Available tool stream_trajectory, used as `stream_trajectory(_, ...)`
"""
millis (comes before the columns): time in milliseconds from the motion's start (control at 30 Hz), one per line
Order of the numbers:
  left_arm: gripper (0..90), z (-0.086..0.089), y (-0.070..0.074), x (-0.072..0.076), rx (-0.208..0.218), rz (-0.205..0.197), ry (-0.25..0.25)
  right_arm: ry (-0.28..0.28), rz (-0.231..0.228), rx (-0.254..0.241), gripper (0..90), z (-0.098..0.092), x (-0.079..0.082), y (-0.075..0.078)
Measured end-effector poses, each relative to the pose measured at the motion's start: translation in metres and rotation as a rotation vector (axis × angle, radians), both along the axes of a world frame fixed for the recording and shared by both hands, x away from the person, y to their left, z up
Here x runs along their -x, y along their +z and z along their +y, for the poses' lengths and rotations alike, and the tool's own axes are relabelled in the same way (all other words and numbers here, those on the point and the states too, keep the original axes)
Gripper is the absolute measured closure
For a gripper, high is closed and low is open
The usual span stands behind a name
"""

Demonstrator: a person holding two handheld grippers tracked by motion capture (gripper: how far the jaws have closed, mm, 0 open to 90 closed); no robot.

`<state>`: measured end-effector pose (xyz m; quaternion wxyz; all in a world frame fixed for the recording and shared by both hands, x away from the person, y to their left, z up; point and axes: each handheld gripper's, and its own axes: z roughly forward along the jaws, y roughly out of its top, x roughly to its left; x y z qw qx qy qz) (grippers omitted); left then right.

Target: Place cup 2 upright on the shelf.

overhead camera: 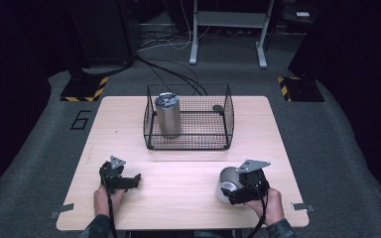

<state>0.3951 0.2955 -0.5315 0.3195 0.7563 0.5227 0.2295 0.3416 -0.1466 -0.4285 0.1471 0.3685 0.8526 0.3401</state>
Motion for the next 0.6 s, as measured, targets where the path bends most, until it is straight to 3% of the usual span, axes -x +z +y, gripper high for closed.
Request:
stream_trajectory(367, 0.5, 0.0, 0.0, -0.001, -0.001, 0.0, -0.008, 0.014, 0.005, -0.004, 5.9, 0.008, -0.014, 0.016)
stream_trajectory(600, 0.5, 0.0, 0.0, -0.001, -0.005, 0.003, -0.01, 0.051, 0.014, 0.007, 6.0, 0.02, -0.025, 0.028)
